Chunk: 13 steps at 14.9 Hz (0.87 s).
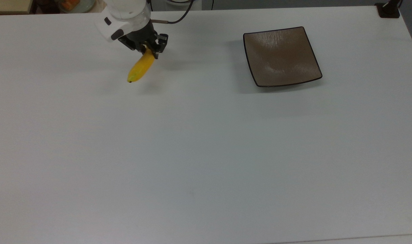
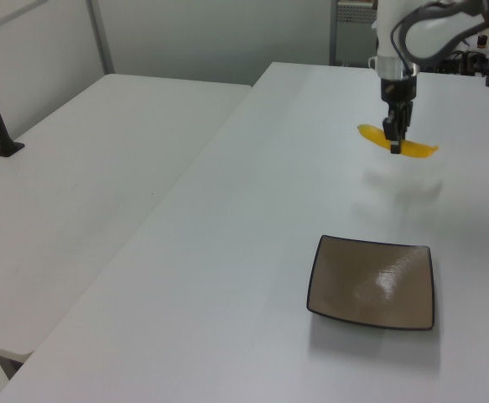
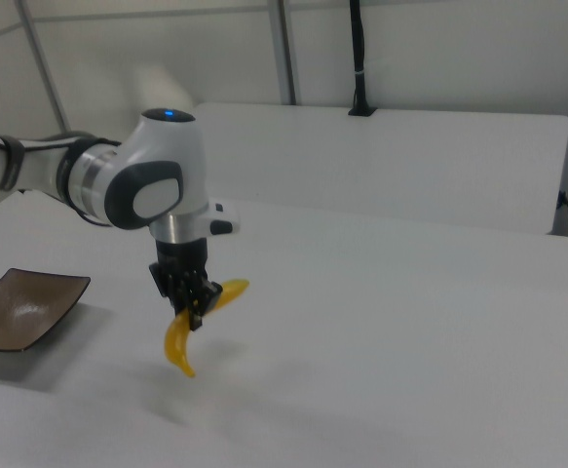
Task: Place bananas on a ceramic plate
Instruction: 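Lift the banana and carry it toward the brown square plate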
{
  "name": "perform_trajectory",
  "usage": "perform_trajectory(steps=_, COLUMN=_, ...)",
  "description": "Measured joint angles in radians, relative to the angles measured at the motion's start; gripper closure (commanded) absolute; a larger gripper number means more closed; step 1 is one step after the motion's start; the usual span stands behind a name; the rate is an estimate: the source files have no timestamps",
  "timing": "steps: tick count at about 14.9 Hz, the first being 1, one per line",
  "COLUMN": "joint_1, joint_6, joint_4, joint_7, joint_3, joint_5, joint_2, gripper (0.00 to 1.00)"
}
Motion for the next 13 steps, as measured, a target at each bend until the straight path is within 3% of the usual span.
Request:
perform_trajectory(steps=4, joint_1=0.017, joint_6=-0.044, joint_4=0.068, joint_7=0.061, joint_3=0.085, joint_5=0.048, joint_2=-0.011, gripper=0.74)
perform_trajectory(steps=9, joint_1=0.029, joint_6=-0.046, joint_4=0.103, joint_7=0.222, joint_3=0.288, joint_5=0.051, joint_2=-0.017, gripper=0.74)
perform_trajectory(steps=13, joint_1=0.049, joint_6=-0.030, joint_4=0.103, joint_7=0.305, joint_3=0.411, joint_5=0.051, joint_2=-0.012, gripper=0.70)
